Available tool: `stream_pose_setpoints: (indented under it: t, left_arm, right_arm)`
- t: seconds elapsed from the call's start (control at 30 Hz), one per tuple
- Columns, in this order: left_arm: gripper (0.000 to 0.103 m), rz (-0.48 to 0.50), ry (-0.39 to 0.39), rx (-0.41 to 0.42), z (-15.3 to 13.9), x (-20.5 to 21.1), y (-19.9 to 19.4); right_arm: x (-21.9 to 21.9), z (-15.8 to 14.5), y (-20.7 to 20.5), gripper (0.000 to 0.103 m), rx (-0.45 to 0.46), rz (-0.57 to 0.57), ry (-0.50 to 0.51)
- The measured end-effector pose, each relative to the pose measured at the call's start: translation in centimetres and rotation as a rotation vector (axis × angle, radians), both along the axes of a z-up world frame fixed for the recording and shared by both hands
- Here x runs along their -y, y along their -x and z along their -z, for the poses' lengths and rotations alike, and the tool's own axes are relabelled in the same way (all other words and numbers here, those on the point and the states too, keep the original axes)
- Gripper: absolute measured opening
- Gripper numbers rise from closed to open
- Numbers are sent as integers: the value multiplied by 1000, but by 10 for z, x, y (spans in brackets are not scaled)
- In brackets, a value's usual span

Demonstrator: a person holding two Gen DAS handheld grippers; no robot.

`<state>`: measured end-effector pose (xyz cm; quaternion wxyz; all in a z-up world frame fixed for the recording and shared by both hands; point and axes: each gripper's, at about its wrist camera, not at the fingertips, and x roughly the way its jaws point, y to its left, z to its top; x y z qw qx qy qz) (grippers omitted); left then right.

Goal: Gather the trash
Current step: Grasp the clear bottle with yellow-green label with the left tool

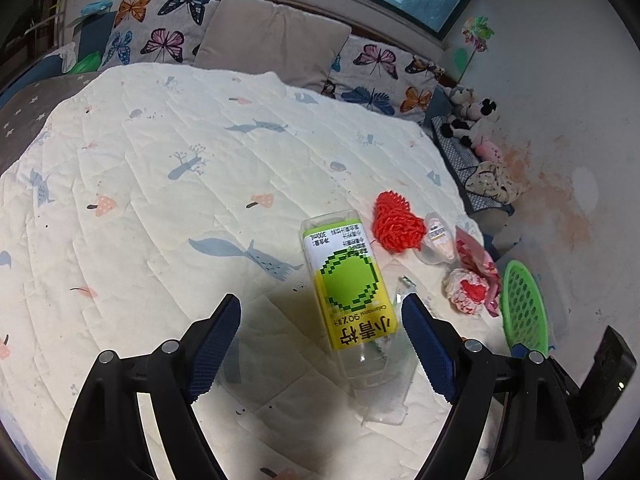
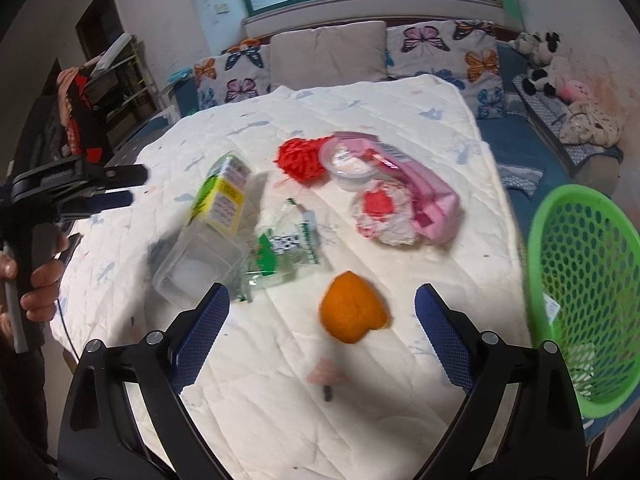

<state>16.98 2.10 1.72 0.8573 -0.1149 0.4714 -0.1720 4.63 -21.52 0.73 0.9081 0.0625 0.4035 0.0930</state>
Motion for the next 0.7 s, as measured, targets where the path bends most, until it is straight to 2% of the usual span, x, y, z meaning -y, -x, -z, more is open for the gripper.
stream_pose_setpoints:
  t: [0.17, 0.4, 0.47, 0.53, 0.6, 0.7]
  left_arm:
    - [80, 19, 8, -51, 13, 14, -17]
    - [80, 41, -58, -119, 37, 42, -42]
    - [80, 38, -58, -136, 41, 45, -45]
    - [80, 42, -52, -145, 45, 47, -48]
    - [73, 49, -61, -148, 47, 50, -52]
    - [58, 71, -13, -158, 48, 53, -55]
  right_arm:
    - [-11, 2, -2, 93, 1, -37, -5]
    - [-11, 7, -5, 92, -11, -41, -14]
    - [-9, 10, -6, 87, -17, -45, -18]
    - [-6, 13, -8, 87, -29, -47, -23]
    - [-4, 16, -11, 87, -40, -45, -21]
    - [-3, 19, -11, 87, -52, -41, -14]
